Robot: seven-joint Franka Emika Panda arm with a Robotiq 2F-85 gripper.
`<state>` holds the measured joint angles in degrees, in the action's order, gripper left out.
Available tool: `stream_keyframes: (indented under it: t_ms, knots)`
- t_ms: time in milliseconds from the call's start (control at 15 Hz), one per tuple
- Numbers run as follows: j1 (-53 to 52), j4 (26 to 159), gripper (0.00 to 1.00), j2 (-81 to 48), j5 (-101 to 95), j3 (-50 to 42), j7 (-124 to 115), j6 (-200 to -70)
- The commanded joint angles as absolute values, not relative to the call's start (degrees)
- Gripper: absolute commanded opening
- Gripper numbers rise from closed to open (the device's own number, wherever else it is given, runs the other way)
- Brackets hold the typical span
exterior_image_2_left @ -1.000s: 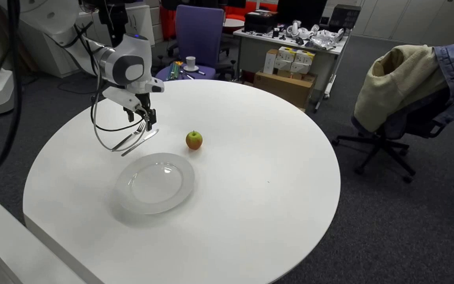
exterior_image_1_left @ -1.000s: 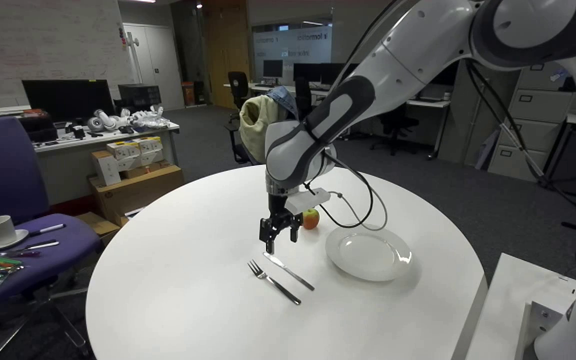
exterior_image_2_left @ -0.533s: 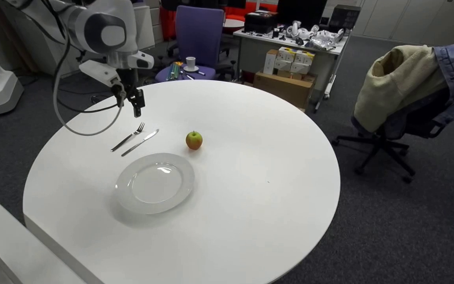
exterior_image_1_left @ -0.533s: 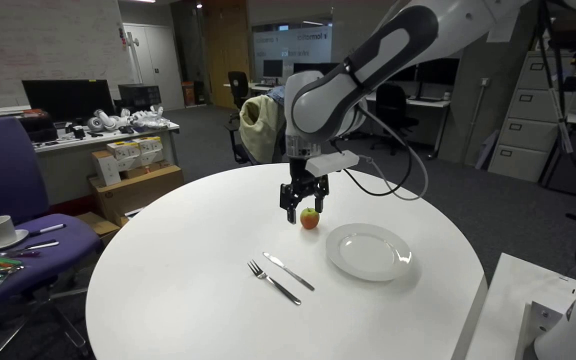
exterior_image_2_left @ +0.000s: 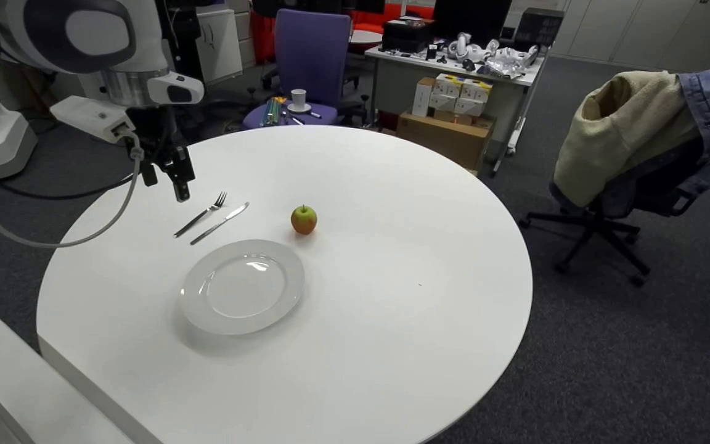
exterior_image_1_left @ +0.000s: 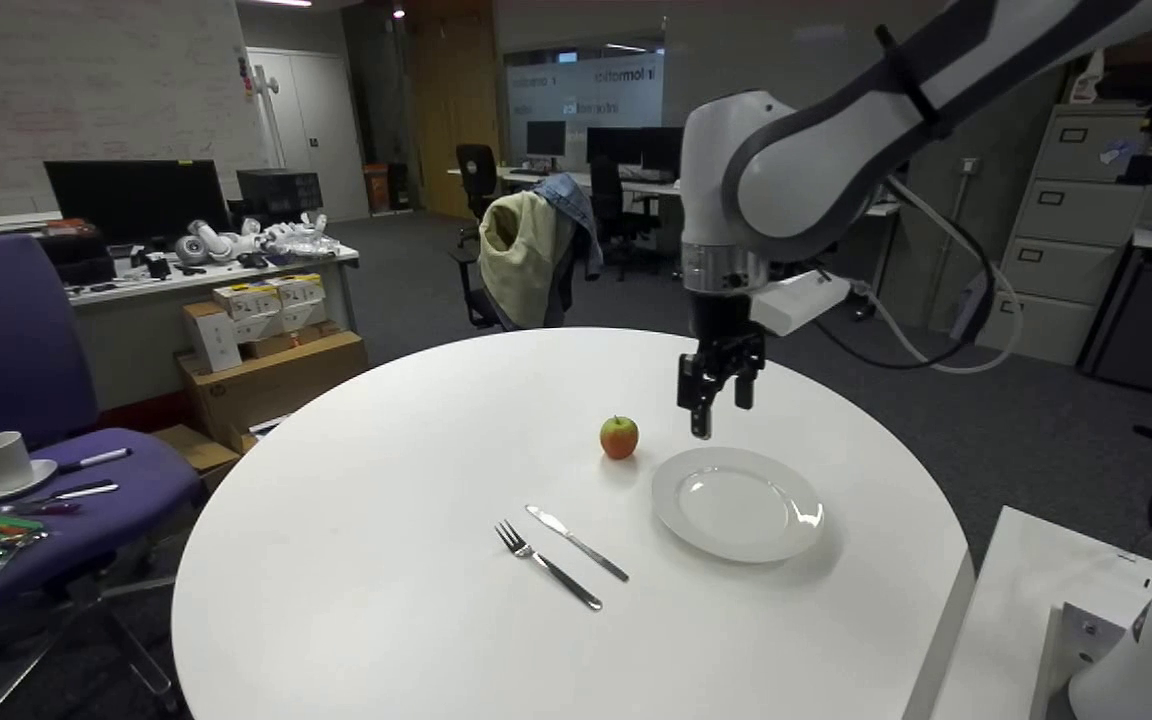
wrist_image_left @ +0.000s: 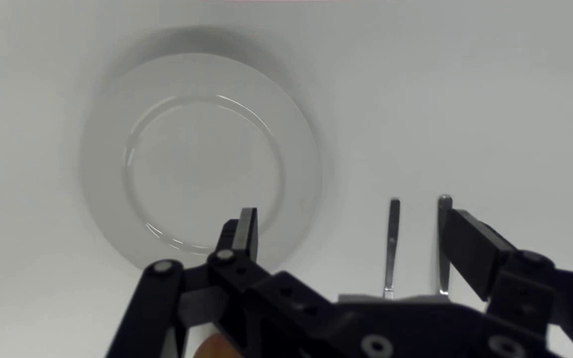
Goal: Remove the fork from the plate
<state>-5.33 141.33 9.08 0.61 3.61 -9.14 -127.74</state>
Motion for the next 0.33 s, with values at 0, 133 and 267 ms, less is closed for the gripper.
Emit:
stream_keyframes:
  t_ms: [0,133,267]
  knots:
    - [-2.14,151.22,1.0,20.85,-3.34,1.73,-4.22,-127.29]
    - [-2.3,148.16,1.0,16.41,-2.04,2.4,-5.75,-127.37]
    - [-1.26,150.56,1.0,19.31,-2.48,1.6,-4.79,-127.37]
